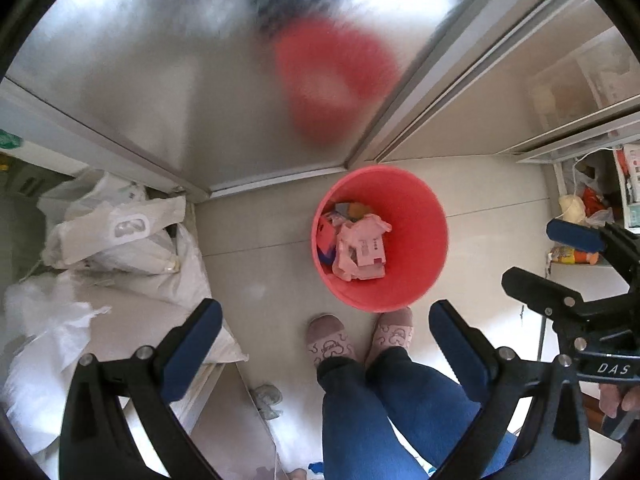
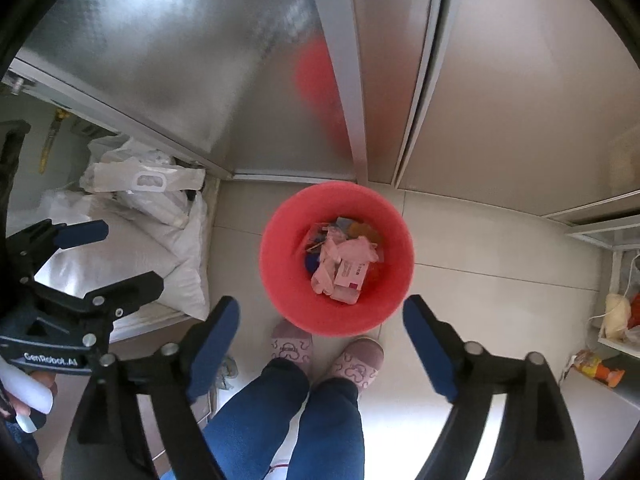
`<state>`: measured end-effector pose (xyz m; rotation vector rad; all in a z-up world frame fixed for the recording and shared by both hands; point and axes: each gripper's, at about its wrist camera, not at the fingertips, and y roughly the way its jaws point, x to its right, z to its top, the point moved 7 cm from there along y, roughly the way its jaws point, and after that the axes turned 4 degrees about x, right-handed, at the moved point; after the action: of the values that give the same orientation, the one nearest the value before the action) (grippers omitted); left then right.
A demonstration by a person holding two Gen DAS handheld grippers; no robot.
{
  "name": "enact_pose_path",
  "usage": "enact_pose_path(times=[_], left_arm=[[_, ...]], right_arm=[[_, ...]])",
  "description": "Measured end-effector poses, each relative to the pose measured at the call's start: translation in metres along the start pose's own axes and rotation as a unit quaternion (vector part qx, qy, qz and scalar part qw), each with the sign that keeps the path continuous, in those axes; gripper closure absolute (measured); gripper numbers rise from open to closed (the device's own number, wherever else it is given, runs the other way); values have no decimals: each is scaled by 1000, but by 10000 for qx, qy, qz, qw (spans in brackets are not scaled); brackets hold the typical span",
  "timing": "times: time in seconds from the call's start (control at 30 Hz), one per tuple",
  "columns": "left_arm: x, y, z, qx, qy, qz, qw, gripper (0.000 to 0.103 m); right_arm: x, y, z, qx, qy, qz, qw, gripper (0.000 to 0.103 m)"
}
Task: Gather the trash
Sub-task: 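Raise both tools back up to the counter toward the yellow packet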
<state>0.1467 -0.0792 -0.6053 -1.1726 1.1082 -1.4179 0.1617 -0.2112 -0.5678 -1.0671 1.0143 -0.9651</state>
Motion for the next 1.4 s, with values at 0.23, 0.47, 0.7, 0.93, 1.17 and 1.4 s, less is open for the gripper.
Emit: enact_pose_path(times=[0.23,0.47,0.7,0.93,1.17,1.4], left_arm=[[19,-108,6,266,-130,-48,9995,1],[34,-237,24,787,-66,200,9967,1],[36,-348,52,1473,-112,549,9875,1],[13,-431,79,2075,-354,896,9735,1],[-31,-460,108,2219,-617,1088,9670,1],[-89,-454,154,2001,-747,847,9732,1]], right_arm=[[-10,-100,12,344,-207,-137,9991,3],[-31,-229,44,979,-421,-343,9937,0],[-55,-337,83,1713,-683,-298,9824,0],[-88,-405,127,2328,-1053,-45,9668,0],[-116,-420,176,2527,-1496,103,9559,0],[-148,-395,232,2329,-1647,50,9585,0]])
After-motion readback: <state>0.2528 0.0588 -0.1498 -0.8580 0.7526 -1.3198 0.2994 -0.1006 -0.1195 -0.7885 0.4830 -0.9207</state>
